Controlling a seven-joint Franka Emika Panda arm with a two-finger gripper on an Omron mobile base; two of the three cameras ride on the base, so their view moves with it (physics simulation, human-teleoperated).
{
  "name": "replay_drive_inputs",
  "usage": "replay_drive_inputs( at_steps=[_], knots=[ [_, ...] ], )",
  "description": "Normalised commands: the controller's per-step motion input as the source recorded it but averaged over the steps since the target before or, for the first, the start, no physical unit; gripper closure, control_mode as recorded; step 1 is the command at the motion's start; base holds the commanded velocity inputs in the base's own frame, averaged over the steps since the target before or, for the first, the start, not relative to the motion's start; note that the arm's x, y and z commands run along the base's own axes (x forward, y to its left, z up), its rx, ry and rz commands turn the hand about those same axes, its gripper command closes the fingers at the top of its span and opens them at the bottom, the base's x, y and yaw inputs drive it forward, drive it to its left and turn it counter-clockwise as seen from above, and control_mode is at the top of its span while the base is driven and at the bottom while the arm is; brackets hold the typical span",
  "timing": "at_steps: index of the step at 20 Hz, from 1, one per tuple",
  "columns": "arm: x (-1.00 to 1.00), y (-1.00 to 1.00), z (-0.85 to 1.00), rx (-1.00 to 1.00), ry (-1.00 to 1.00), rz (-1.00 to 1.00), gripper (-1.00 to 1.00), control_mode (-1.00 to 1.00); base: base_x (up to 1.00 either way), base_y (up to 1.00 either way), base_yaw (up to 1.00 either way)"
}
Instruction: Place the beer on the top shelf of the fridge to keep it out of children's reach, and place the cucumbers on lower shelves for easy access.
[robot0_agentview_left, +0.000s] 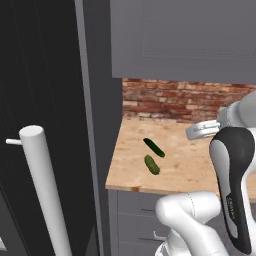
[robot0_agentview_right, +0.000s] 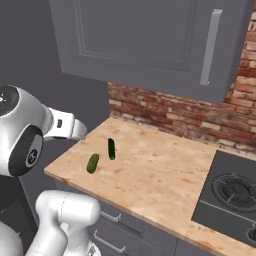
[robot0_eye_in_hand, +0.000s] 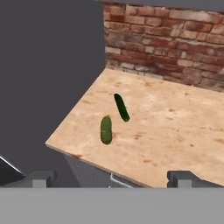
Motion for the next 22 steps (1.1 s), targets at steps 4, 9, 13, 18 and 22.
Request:
replay_drive_inputs(
  at_steps=[4,9,13,18,22],
  knots=[
    [0.38,0.0,-0.81,0.0,0.07,0.0,-1.0,-1.0,0.0,0.0,0.0],
    [0.49,0.0,-0.65,0.0,0.06,0.02,-1.0,-1.0,0.0,0.0,0.0],
    [0.58,0.0,-0.35,0.0,0.12,0.02,-1.0,-1.0,0.0,0.0,0.0],
    [0.5,0.0,-0.21,0.0,0.15,0.02,-1.0,-1.0,0.0,0.0,0.0],
    [0.44,-0.02,-0.36,0.0,0.06,0.03,-1.0,-1.0,0.0,0.0,0.0]
  ],
)
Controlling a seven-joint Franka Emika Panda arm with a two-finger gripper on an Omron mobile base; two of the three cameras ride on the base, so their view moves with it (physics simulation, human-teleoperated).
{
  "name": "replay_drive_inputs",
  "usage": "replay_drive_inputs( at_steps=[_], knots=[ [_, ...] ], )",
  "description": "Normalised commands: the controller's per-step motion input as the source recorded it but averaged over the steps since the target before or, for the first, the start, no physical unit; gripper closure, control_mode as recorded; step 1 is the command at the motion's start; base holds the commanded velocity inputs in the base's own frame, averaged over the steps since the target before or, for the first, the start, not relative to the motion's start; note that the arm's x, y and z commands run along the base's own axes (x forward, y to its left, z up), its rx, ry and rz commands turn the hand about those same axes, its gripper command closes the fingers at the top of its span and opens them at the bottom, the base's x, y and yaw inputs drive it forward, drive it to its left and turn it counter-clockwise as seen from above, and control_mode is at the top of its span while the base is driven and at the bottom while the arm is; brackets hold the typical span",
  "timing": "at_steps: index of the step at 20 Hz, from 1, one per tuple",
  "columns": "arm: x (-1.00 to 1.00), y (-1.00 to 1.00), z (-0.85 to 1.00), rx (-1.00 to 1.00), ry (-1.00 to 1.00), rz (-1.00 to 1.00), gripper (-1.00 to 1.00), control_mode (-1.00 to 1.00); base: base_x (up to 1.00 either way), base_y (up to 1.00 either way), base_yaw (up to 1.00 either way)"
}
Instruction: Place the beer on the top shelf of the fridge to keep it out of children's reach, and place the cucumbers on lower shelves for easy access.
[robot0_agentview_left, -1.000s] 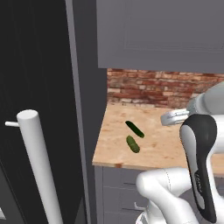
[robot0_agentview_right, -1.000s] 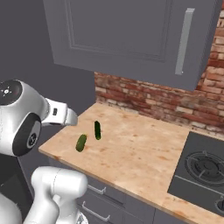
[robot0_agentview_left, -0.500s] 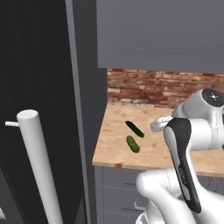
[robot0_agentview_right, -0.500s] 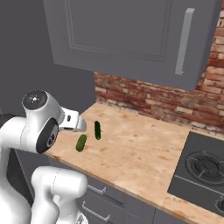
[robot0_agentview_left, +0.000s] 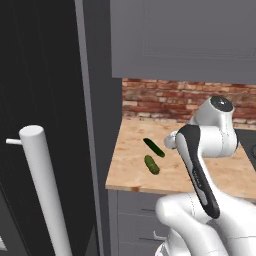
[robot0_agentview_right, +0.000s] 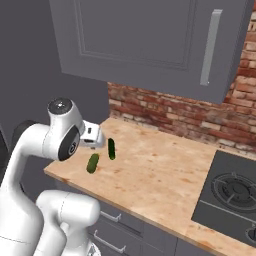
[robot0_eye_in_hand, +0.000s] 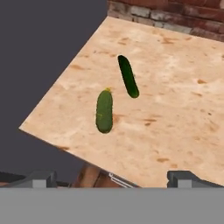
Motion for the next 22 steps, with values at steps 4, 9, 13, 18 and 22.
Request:
replay_drive_inputs(
  at_steps=[4,9,13,18,22],
  knots=[
    [0.41,-0.07,-0.44,0.0,0.0,0.04,-1.0,-1.0,0.0,0.0,0.0],
    [0.46,-0.12,-0.48,0.0,0.0,0.05,-1.0,-1.0,0.0,0.0,0.0],
    [0.52,-0.13,-0.45,0.0,0.0,0.04,-1.0,-1.0,0.0,0.0,0.0],
    [0.52,-0.16,-0.38,0.0,0.0,0.05,-1.0,-1.0,0.0,0.0,0.0],
    [0.54,-0.13,-0.29,0.0,0.02,0.04,-1.0,-1.0,0.0,0.0,0.0]
  ],
)
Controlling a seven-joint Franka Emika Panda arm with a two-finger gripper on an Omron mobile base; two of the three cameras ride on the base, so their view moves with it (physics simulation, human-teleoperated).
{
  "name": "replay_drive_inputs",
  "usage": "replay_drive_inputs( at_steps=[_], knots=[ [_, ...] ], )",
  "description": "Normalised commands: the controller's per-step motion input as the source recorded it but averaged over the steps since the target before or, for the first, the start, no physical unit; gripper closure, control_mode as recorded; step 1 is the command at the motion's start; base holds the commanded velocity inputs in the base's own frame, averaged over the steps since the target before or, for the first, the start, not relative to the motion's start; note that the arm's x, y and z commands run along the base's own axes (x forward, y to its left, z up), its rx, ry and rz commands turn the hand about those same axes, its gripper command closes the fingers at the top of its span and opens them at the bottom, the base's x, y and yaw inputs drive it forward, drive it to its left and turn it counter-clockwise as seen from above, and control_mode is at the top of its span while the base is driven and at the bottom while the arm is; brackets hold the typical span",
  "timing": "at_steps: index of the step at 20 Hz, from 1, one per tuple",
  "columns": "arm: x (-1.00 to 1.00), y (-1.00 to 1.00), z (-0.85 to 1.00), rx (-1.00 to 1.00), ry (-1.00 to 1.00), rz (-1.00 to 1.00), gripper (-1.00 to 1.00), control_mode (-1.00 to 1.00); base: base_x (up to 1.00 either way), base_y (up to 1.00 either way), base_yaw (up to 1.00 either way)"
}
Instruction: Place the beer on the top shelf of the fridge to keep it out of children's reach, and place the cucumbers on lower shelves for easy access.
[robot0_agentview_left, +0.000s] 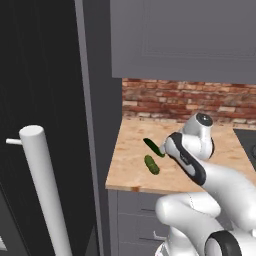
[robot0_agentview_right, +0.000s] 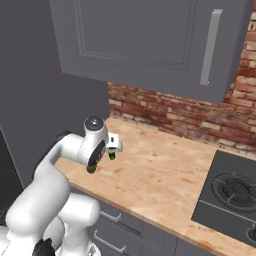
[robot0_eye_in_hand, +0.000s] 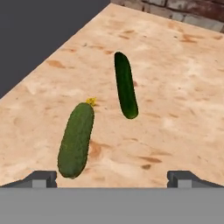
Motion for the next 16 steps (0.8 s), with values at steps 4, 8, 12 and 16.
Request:
replay_drive_inputs(
  at_steps=[4,8,12,16],
  knots=[
    [0.58,-0.06,-0.2,0.0,0.06,0.05,-1.0,-1.0,0.0,0.0,0.0],
    [0.55,-0.04,-0.16,0.0,0.08,0.05,-1.0,-1.0,0.0,0.0,0.0],
    [0.53,-0.04,-0.14,0.0,0.09,0.04,-1.0,-1.0,0.0,0.0,0.0],
    [0.45,0.0,-0.16,0.0,0.07,0.04,-1.0,-1.0,0.0,0.0,0.0]
  ],
)
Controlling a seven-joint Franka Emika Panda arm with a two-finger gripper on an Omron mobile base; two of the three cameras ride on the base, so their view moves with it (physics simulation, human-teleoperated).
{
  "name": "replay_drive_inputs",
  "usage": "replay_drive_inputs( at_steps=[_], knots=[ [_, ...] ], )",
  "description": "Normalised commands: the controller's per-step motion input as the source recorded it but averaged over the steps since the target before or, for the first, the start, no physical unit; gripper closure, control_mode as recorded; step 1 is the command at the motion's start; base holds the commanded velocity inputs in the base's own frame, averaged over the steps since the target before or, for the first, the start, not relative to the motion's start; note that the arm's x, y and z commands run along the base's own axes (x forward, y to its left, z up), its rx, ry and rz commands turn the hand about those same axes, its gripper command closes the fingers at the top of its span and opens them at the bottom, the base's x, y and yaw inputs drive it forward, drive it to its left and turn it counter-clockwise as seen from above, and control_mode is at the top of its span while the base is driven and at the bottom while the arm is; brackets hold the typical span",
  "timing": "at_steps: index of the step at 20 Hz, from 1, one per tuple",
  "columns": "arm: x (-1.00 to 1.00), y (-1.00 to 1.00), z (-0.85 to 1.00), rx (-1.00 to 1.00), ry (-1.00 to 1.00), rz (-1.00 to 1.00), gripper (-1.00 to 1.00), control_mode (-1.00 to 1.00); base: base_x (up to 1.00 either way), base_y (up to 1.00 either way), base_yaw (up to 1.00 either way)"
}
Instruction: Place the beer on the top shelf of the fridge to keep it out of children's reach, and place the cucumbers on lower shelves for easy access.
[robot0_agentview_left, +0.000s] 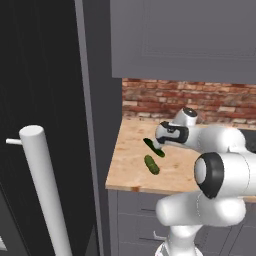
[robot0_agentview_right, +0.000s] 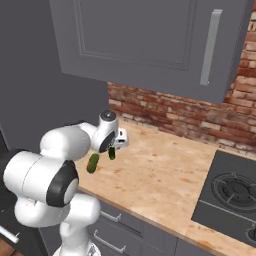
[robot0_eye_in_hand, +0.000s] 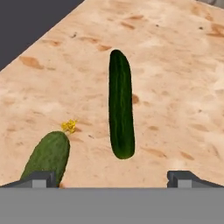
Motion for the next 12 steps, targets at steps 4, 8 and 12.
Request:
replay_drive_inputs(
  at_steps=[4,8,12],
  knots=[
    [0.37,0.0,-0.27,0.0,0.02,0.02,-1.0,-1.0,0.0,0.0,0.0],
    [0.38,0.0,-0.33,0.0,0.01,0.01,-1.0,-1.0,0.0,0.0,0.0],
    [0.34,0.04,-0.36,0.0,0.01,0.0,-1.0,-1.0,0.0,0.0,0.0]
  ],
)
